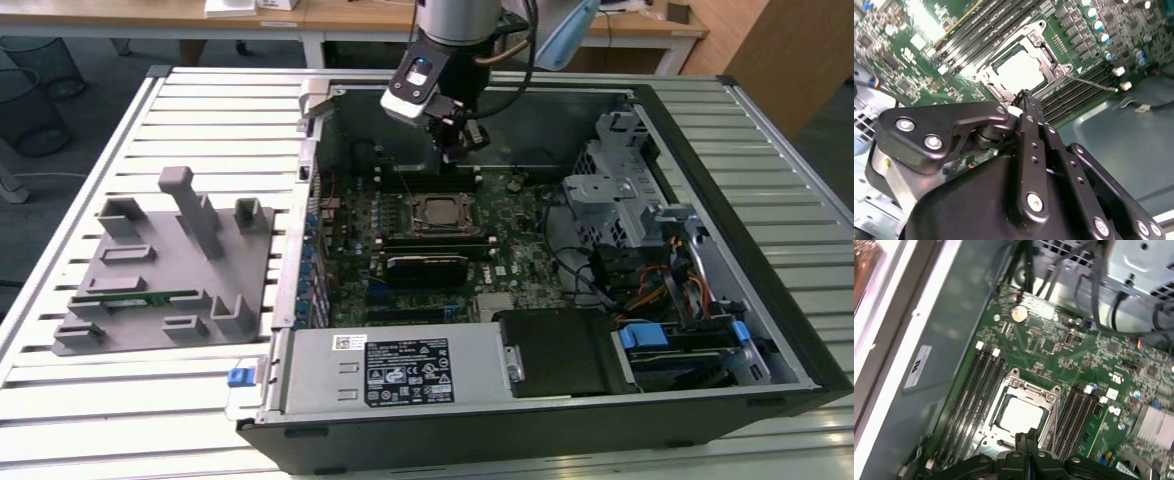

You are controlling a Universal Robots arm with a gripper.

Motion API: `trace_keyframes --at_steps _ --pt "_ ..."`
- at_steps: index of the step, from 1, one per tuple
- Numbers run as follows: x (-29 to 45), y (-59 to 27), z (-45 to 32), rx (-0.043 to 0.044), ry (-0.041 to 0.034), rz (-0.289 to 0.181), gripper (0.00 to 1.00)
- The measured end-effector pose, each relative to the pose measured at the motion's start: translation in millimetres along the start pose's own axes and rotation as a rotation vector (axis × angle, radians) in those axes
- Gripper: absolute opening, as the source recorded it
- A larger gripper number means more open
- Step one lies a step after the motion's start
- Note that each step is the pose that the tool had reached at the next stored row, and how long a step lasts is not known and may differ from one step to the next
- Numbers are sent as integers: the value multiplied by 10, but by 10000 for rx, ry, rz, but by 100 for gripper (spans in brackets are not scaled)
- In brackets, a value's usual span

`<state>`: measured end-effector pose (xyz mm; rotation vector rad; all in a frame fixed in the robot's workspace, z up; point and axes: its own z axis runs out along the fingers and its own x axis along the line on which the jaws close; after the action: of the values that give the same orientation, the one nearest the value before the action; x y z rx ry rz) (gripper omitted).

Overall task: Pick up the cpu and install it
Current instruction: 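Install the first cpu locking lever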

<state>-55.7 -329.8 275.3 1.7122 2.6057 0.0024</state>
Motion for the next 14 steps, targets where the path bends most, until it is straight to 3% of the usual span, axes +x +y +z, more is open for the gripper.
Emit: trace_keyframes --at_steps 14 --pt "0 0 17 -48 36 -2550 11"
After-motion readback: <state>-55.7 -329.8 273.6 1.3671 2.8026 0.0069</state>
